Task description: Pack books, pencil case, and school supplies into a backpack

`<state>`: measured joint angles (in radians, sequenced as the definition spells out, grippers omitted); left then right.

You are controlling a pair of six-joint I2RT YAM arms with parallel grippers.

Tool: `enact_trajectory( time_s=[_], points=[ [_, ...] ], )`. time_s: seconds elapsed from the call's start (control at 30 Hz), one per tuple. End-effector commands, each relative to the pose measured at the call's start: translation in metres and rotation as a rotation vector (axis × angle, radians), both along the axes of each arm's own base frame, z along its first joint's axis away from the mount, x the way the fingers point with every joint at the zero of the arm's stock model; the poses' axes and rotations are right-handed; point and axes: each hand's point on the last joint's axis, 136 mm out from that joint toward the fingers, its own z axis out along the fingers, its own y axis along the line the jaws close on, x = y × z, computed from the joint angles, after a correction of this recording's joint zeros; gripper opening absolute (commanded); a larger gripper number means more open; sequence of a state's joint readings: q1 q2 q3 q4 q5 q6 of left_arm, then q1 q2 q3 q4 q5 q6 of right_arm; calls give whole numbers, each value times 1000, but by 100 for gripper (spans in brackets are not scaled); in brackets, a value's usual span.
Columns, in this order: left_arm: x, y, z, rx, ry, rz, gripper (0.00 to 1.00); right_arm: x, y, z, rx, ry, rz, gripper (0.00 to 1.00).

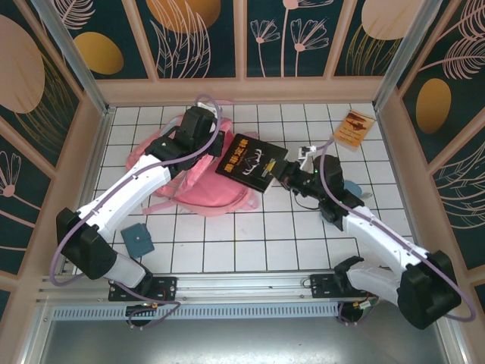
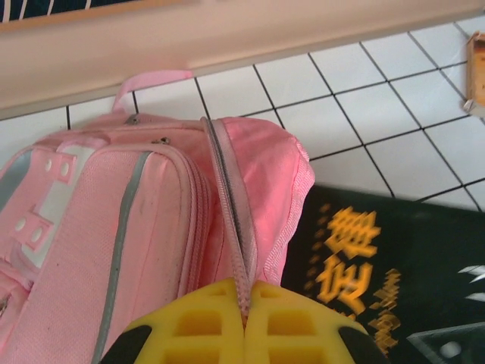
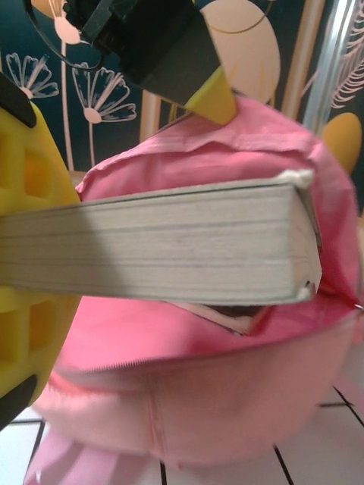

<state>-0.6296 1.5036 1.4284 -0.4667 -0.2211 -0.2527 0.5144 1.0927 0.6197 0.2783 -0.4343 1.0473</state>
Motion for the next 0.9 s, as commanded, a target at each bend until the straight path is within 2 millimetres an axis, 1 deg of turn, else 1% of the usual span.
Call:
enact_trajectory(
  time_s=[0.0,0.1,0.17,0.2,0.23,0.3,0.37,0.43,0.5,0.6,0.63,0.7,0.8,0.87],
  points=[
    [7,-6,75,-171,-214,10,0,7,27,48,138,-128,52,5],
    [6,-5,79,-183,-229,11,0,17,47,47,135,-117,52,5],
    [4,-3,83,-194,-236,14,0,28,61,42,122,-117,38,5],
    [3,-3,86,-206,-241,13,0,34,67,43,121,-125,37,6],
    [2,-3,87,-214,-246,8,0,38,77,45,128,-139,43,5],
    [-2,-3,92,-238,-258,1,0,51,94,42,131,-132,44,5],
    [-4,-3,95,-253,-264,1,0,64,113,35,130,-112,30,5],
    [-6,-1,99,-265,-271,3,0,76,132,25,132,-80,12,5],
    [-9,2,103,-276,-274,10,0,90,151,11,138,-33,-9,5],
    [-13,7,109,-290,-288,23,0,111,177,-6,137,-13,-58,5],
    [-14,9,112,-295,-293,29,0,116,182,-12,129,-11,-75,4],
    [-15,12,115,-302,-304,40,0,130,199,-27,120,6,-109,5],
    [-17,12,115,-309,-303,35,0,141,216,-46,114,52,-135,5],
    [-17,12,114,-310,-300,35,0,143,225,-55,112,83,-145,6]
  ],
)
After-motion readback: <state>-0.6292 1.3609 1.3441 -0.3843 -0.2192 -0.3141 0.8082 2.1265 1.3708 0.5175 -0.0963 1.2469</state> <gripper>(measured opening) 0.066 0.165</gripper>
